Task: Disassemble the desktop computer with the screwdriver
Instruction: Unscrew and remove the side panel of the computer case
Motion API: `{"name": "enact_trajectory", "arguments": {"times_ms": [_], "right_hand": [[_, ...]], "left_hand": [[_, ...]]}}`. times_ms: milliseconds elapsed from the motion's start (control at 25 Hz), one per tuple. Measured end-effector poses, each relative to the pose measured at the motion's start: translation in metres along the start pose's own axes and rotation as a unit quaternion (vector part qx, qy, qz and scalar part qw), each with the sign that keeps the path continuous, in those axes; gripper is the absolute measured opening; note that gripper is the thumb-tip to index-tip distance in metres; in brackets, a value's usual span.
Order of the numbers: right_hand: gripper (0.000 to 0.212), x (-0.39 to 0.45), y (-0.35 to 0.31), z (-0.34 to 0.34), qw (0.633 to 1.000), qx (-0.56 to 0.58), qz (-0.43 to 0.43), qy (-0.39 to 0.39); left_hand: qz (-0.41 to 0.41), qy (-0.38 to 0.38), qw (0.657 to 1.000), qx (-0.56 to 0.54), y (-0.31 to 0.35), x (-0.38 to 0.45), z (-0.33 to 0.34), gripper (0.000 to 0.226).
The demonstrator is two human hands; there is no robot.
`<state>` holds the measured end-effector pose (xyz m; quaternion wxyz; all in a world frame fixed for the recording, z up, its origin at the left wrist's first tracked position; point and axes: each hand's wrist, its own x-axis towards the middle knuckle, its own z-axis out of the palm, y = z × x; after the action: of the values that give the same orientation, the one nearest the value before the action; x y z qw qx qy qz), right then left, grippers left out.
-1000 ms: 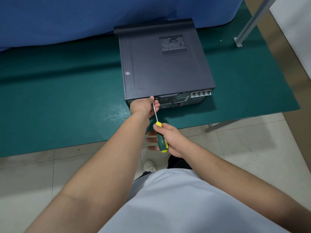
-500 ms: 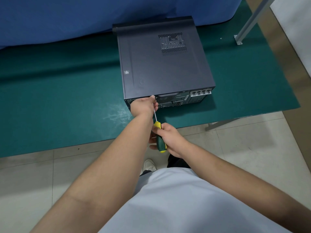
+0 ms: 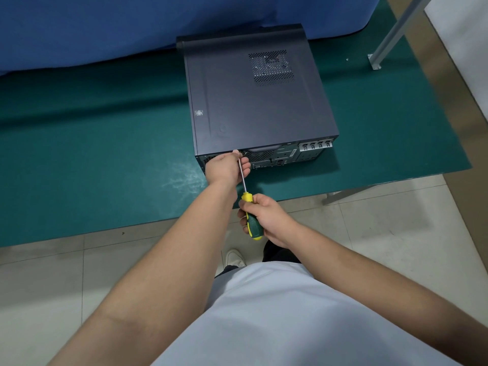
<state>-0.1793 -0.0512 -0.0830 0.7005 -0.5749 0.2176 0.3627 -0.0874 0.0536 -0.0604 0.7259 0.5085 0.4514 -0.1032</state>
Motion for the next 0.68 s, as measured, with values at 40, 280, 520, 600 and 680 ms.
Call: {"name": "enact_trajectory", "arguments": {"times_ms": [40,280,520,600,680], "right_hand": [[0.008,0.001,0.001,-0.001,1.000,-0.004,-0.005,0.001],[0.009,0.005,-0.008,-0.003,0.998,-0.041,-0.035,0.019],[0.008,0.009,-0.047,0.001,0.992,0.034,-0.100,0.066],[0.009,0.012,-0.069,-0.002,0.986,0.048,-0.131,0.088],[0.005,0.016,-0.087,-0.008,0.982,0.049,-0.150,0.104]], "left_hand": [[0.003,-0.005,1.000,-0.004,0.001,-0.002,-0.002,0.012],[0.053,-0.023,0.998,-0.025,0.017,-0.008,-0.017,0.009],[0.200,-0.071,0.969,0.128,0.025,-0.013,-0.039,0.007],[0.291,-0.080,0.917,0.261,0.024,-0.012,-0.040,0.009],[0.357,-0.086,0.859,0.357,0.025,-0.011,-0.037,0.011]]}}
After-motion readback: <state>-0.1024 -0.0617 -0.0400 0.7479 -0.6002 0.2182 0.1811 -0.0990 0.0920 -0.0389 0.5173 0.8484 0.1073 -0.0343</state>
